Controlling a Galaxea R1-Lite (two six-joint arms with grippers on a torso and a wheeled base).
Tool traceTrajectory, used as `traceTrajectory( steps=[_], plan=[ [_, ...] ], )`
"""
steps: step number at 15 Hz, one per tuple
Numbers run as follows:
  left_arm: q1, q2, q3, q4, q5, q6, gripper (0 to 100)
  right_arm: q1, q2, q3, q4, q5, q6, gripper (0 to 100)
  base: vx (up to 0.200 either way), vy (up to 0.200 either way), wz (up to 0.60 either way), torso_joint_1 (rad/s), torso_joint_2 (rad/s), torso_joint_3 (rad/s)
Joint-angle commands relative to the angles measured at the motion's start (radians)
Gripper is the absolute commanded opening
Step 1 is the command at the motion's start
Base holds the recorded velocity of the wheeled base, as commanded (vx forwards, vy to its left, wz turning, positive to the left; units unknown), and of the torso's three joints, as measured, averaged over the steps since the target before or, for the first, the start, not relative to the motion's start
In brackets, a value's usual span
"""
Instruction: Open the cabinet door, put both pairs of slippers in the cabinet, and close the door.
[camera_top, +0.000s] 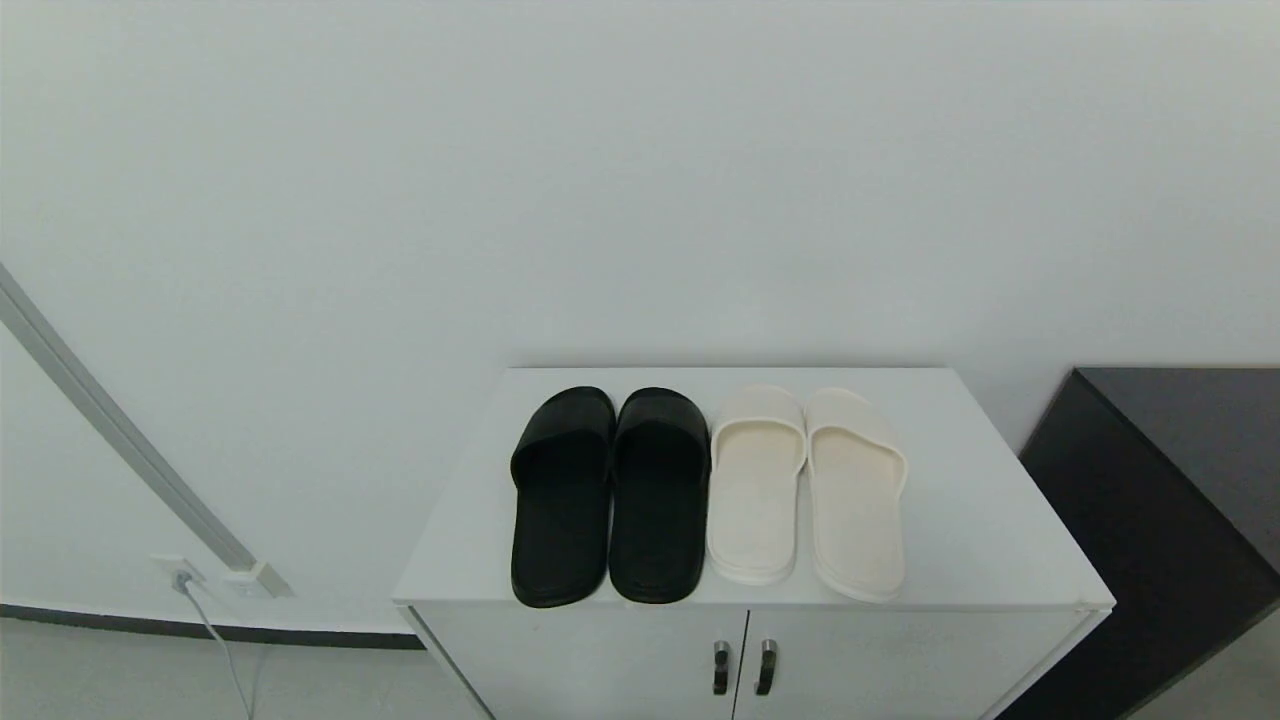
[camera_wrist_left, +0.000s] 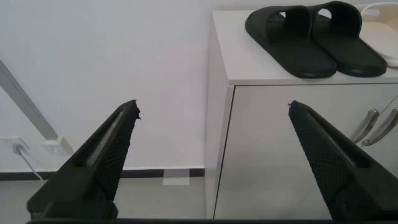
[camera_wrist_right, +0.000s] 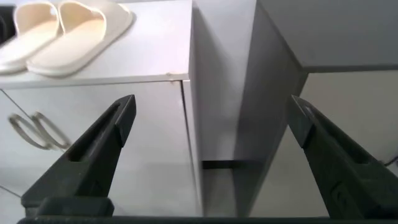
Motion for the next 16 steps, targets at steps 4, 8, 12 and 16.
traceTrajectory(
  steps=[4, 8, 12, 16],
  plan=[
    [0.0, 0.001, 0.0, 0.0, -0.004, 0.003, 100, 0.016, 0.183, -0.328, 0.048, 0.0, 0.183, 100, 0.0, 0.0, 0.0, 0.0, 0.0, 0.0],
    [0.0, 0.001, 0.0, 0.0, -0.004, 0.005, 100, 0.039, 0.589, -0.363, 0.071, 0.175, 0.025, 100, 0.0, 0.0, 0.0, 0.0, 0.0, 0.0],
    [0.0, 0.001, 0.0, 0.0, -0.004, 0.005, 100, 0.277, 0.835, -0.409, -0.085, 0.081, 0.077, 100, 0.0, 0.0, 0.0, 0.0, 0.0, 0.0],
    [0.0, 0.001, 0.0, 0.002, -0.011, 0.005, 100, 0.699, 1.106, -0.521, -0.205, -0.275, 0.215, 100, 0.0, 0.0, 0.0, 0.0, 0.0, 0.0]
  ],
)
